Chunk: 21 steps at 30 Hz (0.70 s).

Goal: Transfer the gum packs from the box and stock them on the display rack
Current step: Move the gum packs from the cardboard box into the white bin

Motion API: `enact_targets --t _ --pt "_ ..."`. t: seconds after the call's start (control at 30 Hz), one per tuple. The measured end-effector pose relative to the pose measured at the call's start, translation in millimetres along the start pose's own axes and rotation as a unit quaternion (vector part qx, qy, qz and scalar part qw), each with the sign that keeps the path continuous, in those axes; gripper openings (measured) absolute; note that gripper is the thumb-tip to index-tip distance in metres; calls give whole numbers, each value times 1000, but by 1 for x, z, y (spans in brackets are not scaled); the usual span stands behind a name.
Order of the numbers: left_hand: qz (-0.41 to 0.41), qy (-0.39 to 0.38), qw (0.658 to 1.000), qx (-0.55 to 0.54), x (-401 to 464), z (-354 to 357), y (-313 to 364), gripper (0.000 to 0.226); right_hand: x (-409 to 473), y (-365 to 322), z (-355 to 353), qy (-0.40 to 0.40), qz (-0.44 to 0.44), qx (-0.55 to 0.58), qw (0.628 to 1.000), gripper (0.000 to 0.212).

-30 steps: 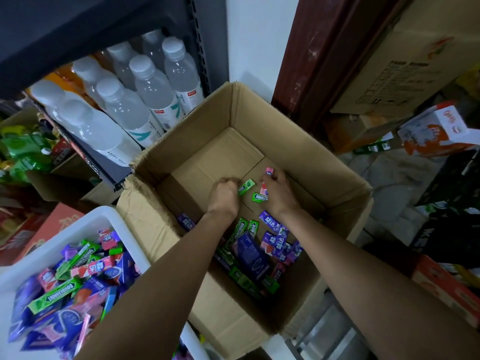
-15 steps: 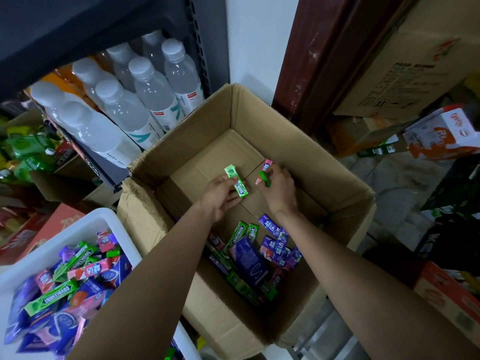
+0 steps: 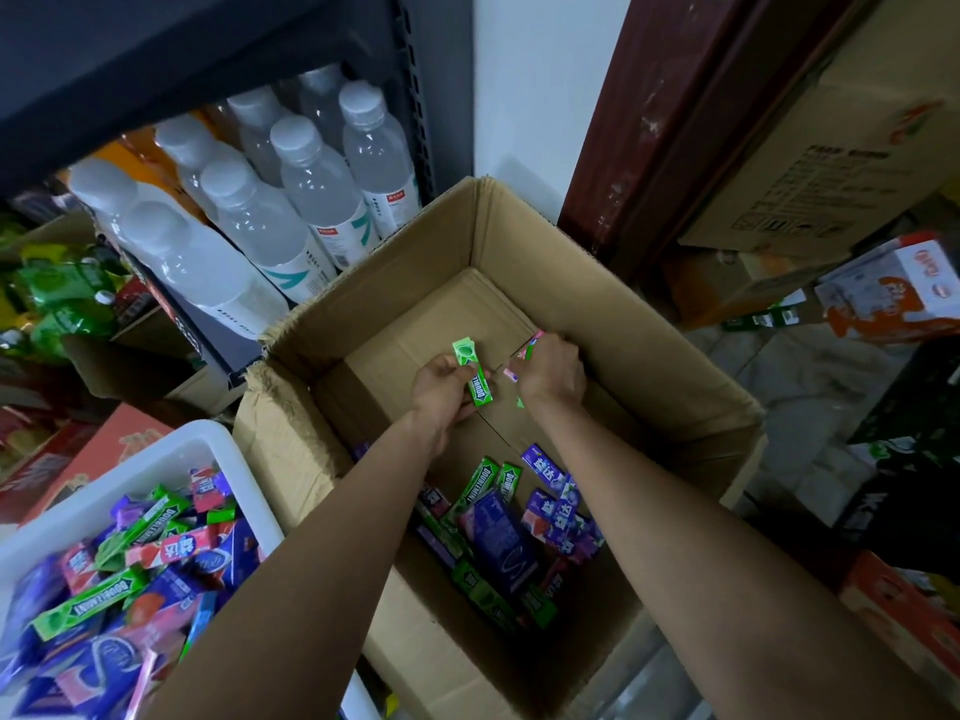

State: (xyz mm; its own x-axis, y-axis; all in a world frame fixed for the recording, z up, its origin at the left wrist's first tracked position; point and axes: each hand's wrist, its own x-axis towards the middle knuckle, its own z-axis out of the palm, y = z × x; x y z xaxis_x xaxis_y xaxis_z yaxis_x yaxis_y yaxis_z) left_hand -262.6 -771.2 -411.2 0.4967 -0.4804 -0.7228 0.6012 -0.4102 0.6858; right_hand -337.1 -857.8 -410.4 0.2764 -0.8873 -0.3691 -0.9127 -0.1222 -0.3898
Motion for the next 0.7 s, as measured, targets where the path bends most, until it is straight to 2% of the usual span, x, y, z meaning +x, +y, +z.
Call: enact_targets --t 0.17,0.23,0.3,0.37,0.43,0.53,0.7 --pt "2 7 1000 -15 -1 -5 3 4 0 -3 -4 -26 70 78 994 43" --pt "-1 8 1000 -8 0 -6 1 7 -5 1 -13 -50 90 153 983 43" --pt "-5 11 1000 21 -2 -7 1 5 -14 6 -23 -88 91 264 956 35" --pt "-14 5 999 33 -3 -7 1 12 -25 8 -29 -135 63 343 928 24" --pt "-38 -44 998 17 -12 -3 7 12 -36 5 -33 -165 12 357 920 25" --pt "-67 -138 988 2 -26 0 14 38 -52 1 -44 -152 -44 383 910 23" --pt "-73 -183 980 -4 -31 -8 15 54 -67 11 -64 -171 -90 405 894 25"
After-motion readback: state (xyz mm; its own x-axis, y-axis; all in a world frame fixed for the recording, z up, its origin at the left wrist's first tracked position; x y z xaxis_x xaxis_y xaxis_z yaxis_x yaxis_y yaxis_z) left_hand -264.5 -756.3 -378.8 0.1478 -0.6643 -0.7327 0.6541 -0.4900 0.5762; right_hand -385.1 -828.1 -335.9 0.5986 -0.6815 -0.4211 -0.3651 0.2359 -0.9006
